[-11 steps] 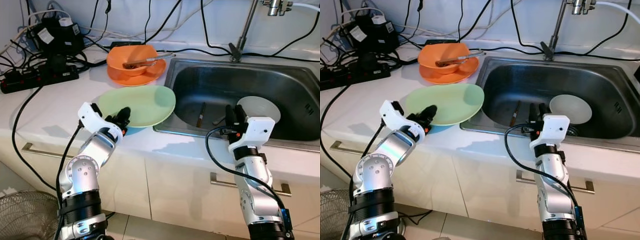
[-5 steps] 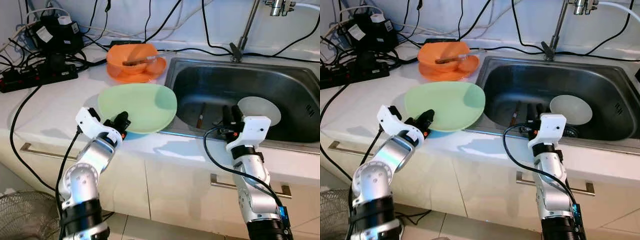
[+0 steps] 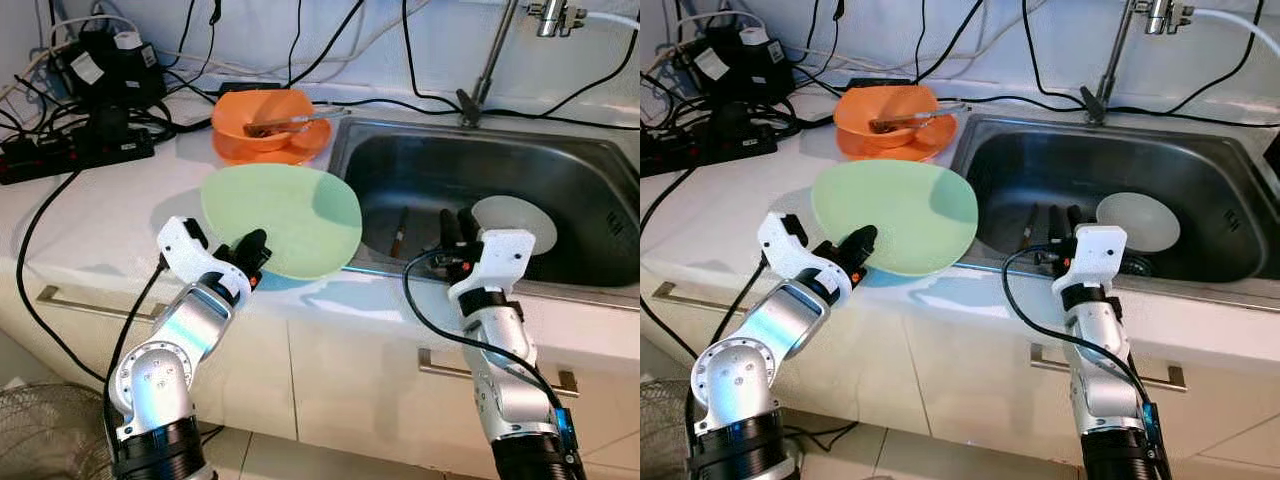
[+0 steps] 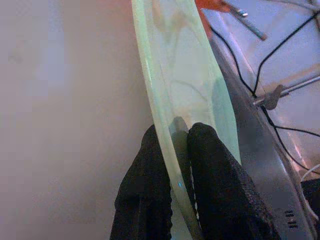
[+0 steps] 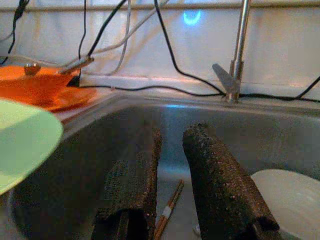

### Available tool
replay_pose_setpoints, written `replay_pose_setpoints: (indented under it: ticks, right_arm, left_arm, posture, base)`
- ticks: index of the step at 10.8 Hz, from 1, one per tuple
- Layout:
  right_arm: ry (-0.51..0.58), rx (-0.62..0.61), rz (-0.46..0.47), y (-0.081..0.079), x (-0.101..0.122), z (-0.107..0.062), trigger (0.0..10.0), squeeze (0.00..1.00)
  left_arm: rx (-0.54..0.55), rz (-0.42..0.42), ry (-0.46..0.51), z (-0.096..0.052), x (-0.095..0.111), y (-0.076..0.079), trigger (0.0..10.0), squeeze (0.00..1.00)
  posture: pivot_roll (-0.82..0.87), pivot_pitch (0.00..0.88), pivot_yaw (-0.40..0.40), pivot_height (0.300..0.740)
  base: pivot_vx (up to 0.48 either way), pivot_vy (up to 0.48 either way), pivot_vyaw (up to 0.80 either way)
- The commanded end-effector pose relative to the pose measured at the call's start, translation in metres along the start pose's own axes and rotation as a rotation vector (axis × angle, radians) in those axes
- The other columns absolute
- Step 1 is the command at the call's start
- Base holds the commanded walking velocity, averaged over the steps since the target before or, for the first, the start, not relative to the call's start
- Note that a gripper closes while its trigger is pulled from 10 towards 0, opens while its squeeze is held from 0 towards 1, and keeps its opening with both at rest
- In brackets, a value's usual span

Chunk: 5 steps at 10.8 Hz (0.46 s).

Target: Kitchen organization

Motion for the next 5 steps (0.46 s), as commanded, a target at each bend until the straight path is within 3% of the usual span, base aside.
replay_pose_setpoints:
  ticks: [1,2,4,5]
  right_arm:
    - [0.002,0.013,-0.009,-0.001,0.002,0.004,10.0,0.00]
    - [0.000,0.012,-0.016,0.000,0.003,0.006,10.0,0.00]
    - [-0.003,-0.004,-0.029,0.005,0.003,0.009,10.0,0.00]
    - [-0.002,-0.014,-0.030,0.007,0.003,0.010,10.0,0.00]
  left_arm:
    - [-0.002,0.067,0.017,0.000,-0.001,0.003,10.0,0.00]
    - [-0.053,0.113,0.050,0.002,0.005,0.015,10.0,0.00]
    - [-0.134,0.106,0.044,0.007,0.003,0.032,10.0,0.00]
    - [-0.170,0.106,0.041,0.010,-0.001,0.039,4.2,0.00]
  posture:
    - [0.09,0.000,0.022,0.740]
    - [0.08,0.000,0.021,0.740]
    - [0.07,0.000,0.025,0.740]
    - [0.07,0.000,0.027,0.740]
  base:
    - [0.000,0.000,0.00]
    - [0.000,0.000,0.00]
    - [0.000,0.000,0.00]
    - [0.000,0.000,0.00]
Point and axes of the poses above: a point about 5 cm out from each wrist's last joint towards the gripper, its own z axis pointing out of the wrist towards the gripper, its own x axis along the axis of the wrist's last joint, y = z × x, the point moved 2 cm from there along z, pointing out of the wrist towards the gripper, and after that the axes turned 12 degrees about -z, right-handed, at the moved point
